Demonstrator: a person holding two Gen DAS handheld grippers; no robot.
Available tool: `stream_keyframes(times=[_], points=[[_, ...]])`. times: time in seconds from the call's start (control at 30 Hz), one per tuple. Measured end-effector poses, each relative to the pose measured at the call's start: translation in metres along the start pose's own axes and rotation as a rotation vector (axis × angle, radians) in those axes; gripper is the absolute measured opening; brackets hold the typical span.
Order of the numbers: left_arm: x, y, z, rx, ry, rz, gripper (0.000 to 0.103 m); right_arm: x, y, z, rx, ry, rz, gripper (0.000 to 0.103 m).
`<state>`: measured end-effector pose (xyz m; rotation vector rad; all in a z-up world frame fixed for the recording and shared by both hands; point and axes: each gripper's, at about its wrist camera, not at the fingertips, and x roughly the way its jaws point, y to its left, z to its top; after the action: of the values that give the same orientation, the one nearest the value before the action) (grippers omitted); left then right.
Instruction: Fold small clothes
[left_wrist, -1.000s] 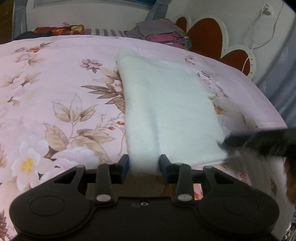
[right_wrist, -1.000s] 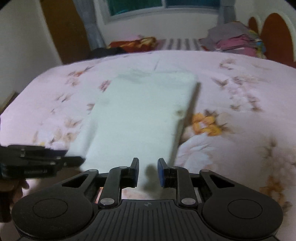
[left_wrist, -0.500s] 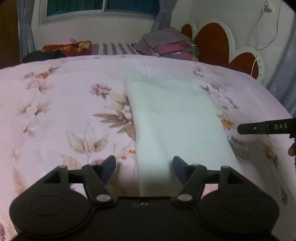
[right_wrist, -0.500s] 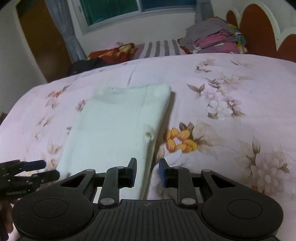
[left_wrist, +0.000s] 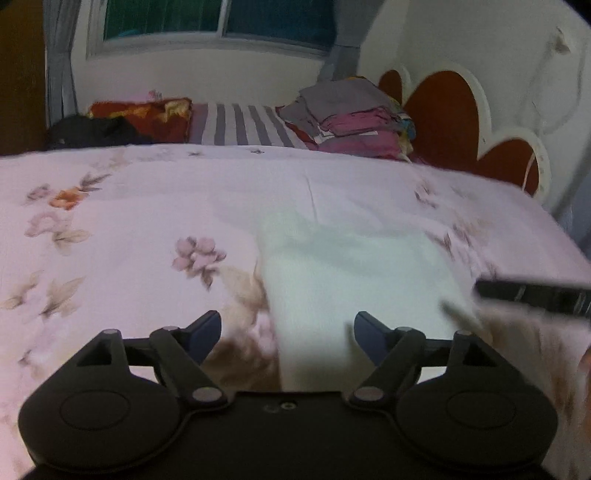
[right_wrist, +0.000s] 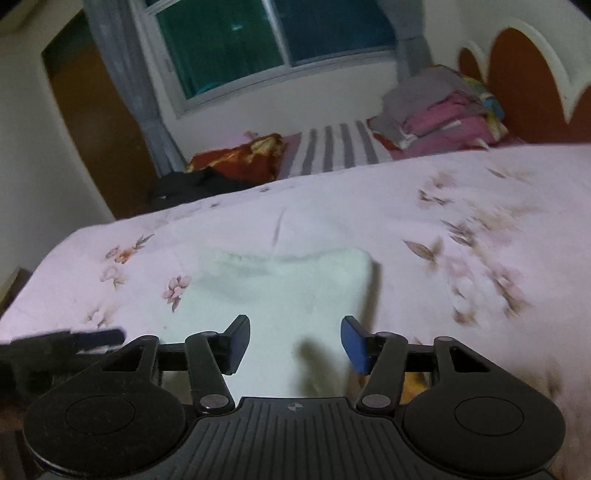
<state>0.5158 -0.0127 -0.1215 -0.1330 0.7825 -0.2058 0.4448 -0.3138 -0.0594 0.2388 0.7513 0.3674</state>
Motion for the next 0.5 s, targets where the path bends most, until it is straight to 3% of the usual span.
stream_keyframes(times=[0.07,0.13,0.23,0.27,0.3,0.4,0.5], points=[[0.020,0.000,0.006,0.008,0.046,0.014,0.074,0.027,-0.002,0.001,0.000,0.078,-0.037,0.038],[0.037,-0.002,0.003,0.052,0.114,0.046,0.079,0.054,-0.015,-0.006,0.008,0.179,-0.109,0.039],[0.023,-0.001,0.002,0.057,0.094,0.047,0.076,0.039,-0.048,-0.005,0.190,0.140,-0.028,0.039],[0.016,-0.001,0.000,0.056,0.081,0.038,0.077,0.027,-0.059,-0.006,0.238,0.103,0.002,0.048],[0.013,0.002,-0.002,0.032,0.089,-0.001,0.077,0.022,-0.069,-0.007,0.283,0.098,0.037,0.063],[0.012,0.010,-0.007,-0.031,0.128,-0.087,0.074,0.023,-0.102,-0.018,0.467,0.144,0.176,0.063],[0.018,0.018,-0.014,-0.096,0.184,-0.163,0.069,0.030,-0.119,-0.027,0.540,0.198,0.261,0.063]])
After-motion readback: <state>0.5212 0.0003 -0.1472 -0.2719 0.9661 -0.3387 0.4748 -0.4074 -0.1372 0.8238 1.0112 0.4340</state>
